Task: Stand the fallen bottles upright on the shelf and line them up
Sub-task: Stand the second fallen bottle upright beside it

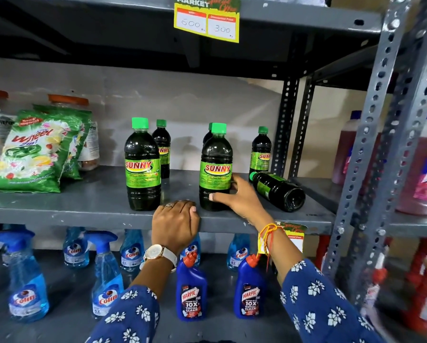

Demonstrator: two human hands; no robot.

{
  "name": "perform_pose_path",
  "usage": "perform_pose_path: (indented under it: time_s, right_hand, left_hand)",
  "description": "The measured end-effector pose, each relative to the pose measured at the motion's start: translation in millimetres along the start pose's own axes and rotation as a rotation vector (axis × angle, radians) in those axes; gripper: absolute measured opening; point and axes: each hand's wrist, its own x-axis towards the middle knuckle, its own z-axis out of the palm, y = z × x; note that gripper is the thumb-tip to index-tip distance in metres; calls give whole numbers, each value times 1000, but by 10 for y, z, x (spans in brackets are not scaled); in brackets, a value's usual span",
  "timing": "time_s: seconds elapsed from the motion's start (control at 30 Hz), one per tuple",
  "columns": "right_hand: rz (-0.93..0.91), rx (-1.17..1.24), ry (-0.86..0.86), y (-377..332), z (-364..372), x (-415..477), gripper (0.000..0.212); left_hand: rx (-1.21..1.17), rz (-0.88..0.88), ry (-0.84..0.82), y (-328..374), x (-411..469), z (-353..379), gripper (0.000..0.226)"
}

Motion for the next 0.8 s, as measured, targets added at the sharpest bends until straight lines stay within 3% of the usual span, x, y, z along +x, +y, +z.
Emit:
perform_pose_path:
  time_s: [0.3,0.8]
  right_hand:
    - [-22,-14,17,-56,-33,-143,42]
    - [19,7,-14,-137,-37,-223,46]
  left_hand:
    - [0,0,-11,7,-11,3,40]
    - [-3,32,42,11,-11,4,40]
